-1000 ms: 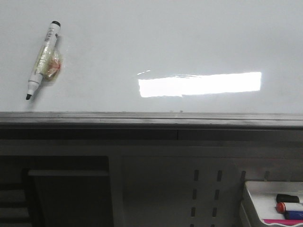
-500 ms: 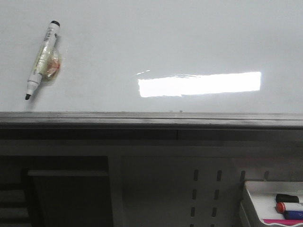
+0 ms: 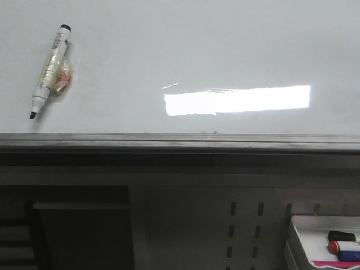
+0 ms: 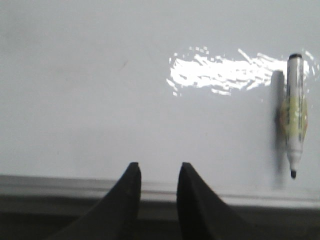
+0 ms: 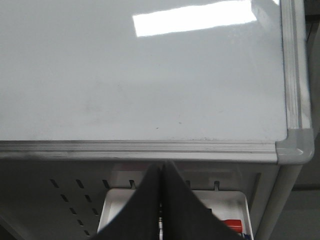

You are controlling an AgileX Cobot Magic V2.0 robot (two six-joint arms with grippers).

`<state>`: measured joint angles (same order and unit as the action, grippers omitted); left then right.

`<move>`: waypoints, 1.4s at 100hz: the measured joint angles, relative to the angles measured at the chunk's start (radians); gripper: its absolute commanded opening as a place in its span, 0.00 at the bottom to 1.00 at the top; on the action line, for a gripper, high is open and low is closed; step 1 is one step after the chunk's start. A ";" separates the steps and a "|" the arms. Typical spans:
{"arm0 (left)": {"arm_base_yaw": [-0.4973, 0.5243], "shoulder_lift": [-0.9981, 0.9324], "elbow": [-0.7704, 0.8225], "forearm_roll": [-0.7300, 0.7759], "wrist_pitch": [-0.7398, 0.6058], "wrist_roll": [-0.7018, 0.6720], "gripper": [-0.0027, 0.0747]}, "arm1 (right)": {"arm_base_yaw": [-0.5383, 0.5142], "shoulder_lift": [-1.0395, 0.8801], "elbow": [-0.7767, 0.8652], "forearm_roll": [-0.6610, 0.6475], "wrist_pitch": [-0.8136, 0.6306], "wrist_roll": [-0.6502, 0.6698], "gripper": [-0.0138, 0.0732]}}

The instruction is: Write number 4 on whiteboard

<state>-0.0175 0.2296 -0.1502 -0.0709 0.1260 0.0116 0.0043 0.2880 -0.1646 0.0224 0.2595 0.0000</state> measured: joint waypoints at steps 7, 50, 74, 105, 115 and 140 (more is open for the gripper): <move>0.000 0.012 0.003 0.000 -0.075 0.000 0.41 | 0.000 0.000 0.000 0.000 0.000 0.000 0.08; -0.253 0.326 -0.043 0.037 -0.178 0.000 0.59 | 0.000 0.000 0.000 0.000 0.000 0.000 0.08; -0.441 0.616 -0.161 0.034 -0.262 0.000 0.59 | 0.000 0.000 0.000 0.000 0.000 0.000 0.08; -0.457 0.965 -0.336 -0.046 -0.276 0.000 0.59 | 0.000 0.000 0.000 0.000 0.000 0.000 0.08; -0.457 1.027 -0.367 -0.055 -0.283 0.000 0.59 | 0.000 0.000 0.000 0.000 0.000 0.000 0.08; -0.458 1.093 -0.392 -0.071 -0.342 0.000 0.07 | 0.000 0.000 -0.003 0.022 0.000 0.000 0.08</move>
<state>-0.4755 1.3226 -0.5418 -0.1420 -0.2159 0.0116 0.0043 0.2880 -0.1671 0.0447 0.2595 0.0000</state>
